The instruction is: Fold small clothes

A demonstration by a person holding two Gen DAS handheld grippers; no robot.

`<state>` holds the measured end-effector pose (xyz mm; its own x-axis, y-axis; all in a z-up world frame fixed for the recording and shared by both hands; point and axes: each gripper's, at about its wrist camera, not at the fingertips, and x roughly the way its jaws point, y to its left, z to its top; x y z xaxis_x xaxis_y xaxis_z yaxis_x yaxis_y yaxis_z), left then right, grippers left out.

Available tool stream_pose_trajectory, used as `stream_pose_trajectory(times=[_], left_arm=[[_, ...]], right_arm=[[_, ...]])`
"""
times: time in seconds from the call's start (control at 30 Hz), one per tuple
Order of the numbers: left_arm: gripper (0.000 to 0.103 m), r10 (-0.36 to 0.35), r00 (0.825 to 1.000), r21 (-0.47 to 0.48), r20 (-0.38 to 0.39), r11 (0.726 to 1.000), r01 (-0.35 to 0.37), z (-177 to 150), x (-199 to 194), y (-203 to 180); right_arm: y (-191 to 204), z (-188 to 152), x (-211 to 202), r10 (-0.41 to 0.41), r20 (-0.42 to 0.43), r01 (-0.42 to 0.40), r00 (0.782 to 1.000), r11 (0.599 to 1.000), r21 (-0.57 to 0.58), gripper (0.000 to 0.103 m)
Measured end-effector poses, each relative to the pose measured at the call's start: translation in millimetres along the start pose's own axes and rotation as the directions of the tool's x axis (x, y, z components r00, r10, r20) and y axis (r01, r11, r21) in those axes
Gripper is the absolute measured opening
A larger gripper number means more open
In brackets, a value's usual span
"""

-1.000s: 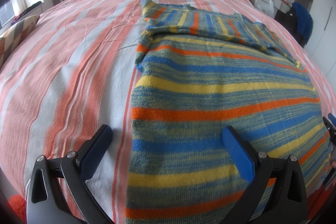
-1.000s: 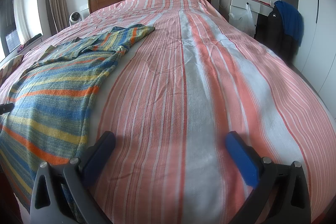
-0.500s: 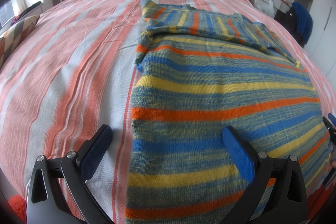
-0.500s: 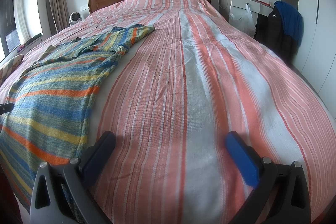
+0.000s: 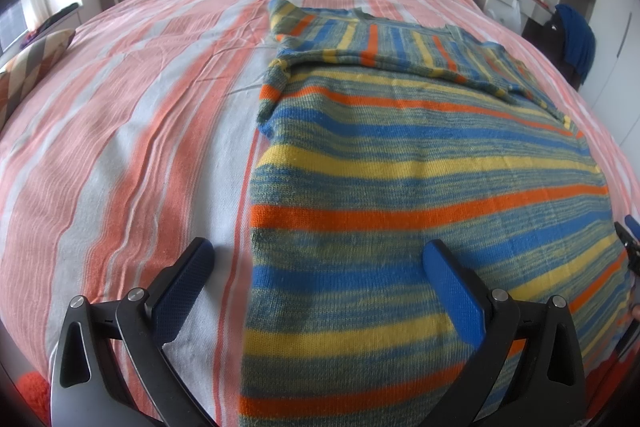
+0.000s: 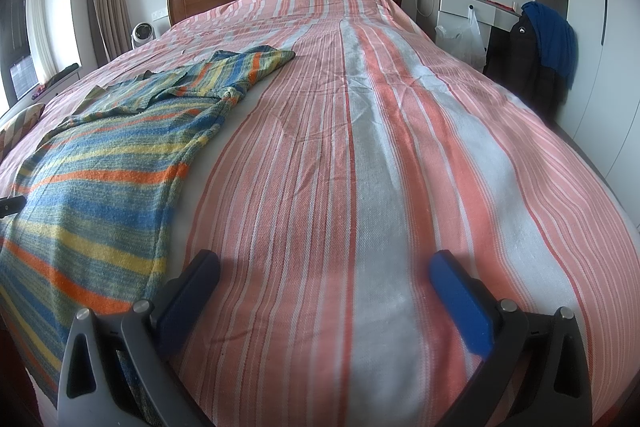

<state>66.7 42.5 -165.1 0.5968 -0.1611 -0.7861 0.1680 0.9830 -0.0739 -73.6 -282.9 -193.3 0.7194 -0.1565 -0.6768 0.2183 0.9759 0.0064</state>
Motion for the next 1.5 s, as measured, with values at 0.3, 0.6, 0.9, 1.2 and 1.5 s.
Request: stream_pose_trajectory(times=[0.3,0.6,0.9,1.2,1.5], left_arm=[[0.103,0.001,1.000,-0.001,0.001,1.000,-0.001,-0.1,-0.2,0.0],[0.103,0.001,1.000,-0.001,0.001,1.000,-0.001,-0.2,-0.4,0.0],[0.103,0.000,1.000,-0.003,0.003,1.000,0.000,-0.4,-0.8,0.2],[0.102,-0.024,1.000,-0.059,-0.008,0.998,0.024,2.5,-20.2,9.9],[0.102,-0.040,0.982,-0.064,-0.182,0.998,0.029,-38.4,-39.6,34.6]], right_arm=[[0.1,-0.1,-0.1,-0.001,0.001,0.001,1.000,1.000,-0.001,0.103],[0.2,-0.1,-0.3,-0.001,0.001,0.001,1.000,1.000,-0.001,0.103],[0.1,-0.1,-0.4,-0.003,0.003,0.003,1.000,1.000,-0.002,0.103],[0.7,0.5,-0.9,-0.005,-0.005,0.005,1.000,1.000,-0.005,0.103],[6.0,27.3,-55.0,0.146,-0.125,-0.157,0.981,0.984,-0.086,0.103]])
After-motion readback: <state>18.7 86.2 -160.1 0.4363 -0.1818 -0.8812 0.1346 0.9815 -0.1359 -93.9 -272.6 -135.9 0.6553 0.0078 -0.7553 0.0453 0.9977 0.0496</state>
